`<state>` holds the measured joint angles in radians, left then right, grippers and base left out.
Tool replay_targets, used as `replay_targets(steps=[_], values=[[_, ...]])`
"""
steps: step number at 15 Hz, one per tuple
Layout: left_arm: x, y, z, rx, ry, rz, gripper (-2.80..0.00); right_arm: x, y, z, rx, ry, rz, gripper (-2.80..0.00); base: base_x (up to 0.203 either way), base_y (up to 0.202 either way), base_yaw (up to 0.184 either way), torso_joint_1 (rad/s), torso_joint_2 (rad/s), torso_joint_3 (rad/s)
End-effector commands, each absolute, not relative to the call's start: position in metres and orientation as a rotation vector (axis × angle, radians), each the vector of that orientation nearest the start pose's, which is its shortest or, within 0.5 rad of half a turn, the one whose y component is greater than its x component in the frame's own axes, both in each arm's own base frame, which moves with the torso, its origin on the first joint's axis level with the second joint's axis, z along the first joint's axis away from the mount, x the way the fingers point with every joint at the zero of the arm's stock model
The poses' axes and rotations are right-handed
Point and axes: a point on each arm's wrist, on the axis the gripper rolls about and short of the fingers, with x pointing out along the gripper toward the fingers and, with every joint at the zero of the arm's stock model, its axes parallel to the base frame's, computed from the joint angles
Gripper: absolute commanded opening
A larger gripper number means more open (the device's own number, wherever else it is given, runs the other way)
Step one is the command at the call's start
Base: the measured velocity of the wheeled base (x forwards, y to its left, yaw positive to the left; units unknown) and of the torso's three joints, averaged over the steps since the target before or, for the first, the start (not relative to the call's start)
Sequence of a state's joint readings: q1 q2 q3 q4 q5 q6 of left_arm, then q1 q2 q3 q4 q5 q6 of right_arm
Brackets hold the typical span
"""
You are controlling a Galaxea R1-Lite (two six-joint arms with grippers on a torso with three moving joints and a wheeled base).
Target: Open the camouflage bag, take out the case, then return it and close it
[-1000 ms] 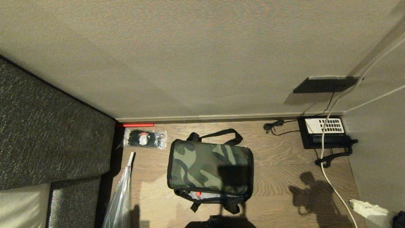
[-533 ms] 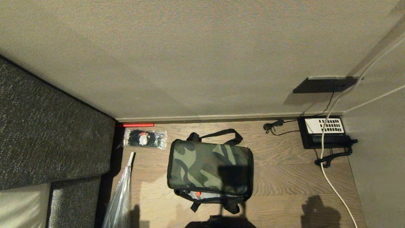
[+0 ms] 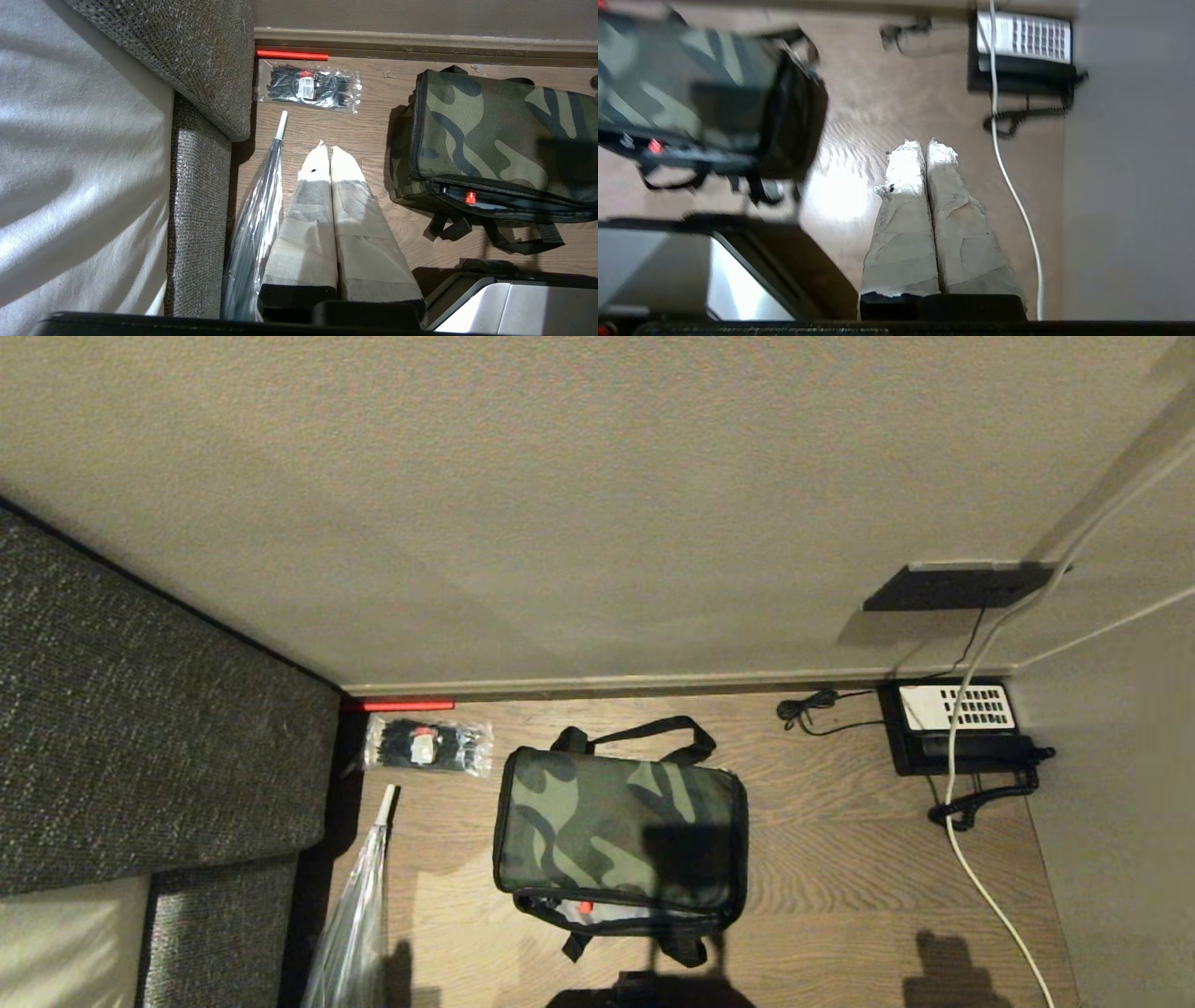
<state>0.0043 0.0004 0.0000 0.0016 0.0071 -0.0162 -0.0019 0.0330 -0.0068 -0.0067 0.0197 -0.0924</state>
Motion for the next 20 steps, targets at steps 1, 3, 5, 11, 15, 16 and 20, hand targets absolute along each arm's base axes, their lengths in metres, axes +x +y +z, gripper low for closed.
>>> replay_targets(steps=[1,3,5,11,15,16,20], values=[[-0.0227,0.0001,0.0744,-0.017,0.003,0.012,-2.80,-0.0233,0.0005,0.0757,-0.078,-0.010,0.020,-2.80,0.000,0.000,0.000,0.000,0.00,0.000],[-0.0227,0.0001,0.0744,-0.017,0.003,0.012,-2.80,-0.0234,0.0004,0.0758,-0.071,-0.004,0.018,-2.80,0.000,0.000,0.000,0.000,0.00,0.000],[-0.0227,0.0001,0.0744,-0.017,0.003,0.012,-2.80,-0.0234,0.0005,0.0759,-0.071,-0.005,0.018,-2.80,0.000,0.000,0.000,0.000,0.00,0.000],[-0.0227,0.0001,0.0744,-0.018,0.003,0.012,-2.80,-0.0232,0.0003,0.0755,-0.062,-0.007,0.015,-2.80,0.000,0.000,0.000,0.000,0.00,0.000],[-0.0227,0.0001,0.0744,-0.017,0.003,0.012,-2.80,-0.0232,0.0004,0.0755,-0.063,-0.007,0.015,-2.80,0.000,0.000,0.000,0.000,0.00,0.000],[-0.0226,0.0001,0.0745,-0.017,0.004,0.012,-2.80,-0.0232,0.0004,0.0755,-0.063,-0.007,0.014,-2.80,0.000,0.000,0.000,0.000,0.00,0.000],[-0.0227,0.0001,0.0751,-0.015,0.001,0.014,-2.80,-0.0232,0.0003,0.0755,-0.063,-0.007,0.015,-2.80,0.000,0.000,0.000,0.000,0.00,0.000]])
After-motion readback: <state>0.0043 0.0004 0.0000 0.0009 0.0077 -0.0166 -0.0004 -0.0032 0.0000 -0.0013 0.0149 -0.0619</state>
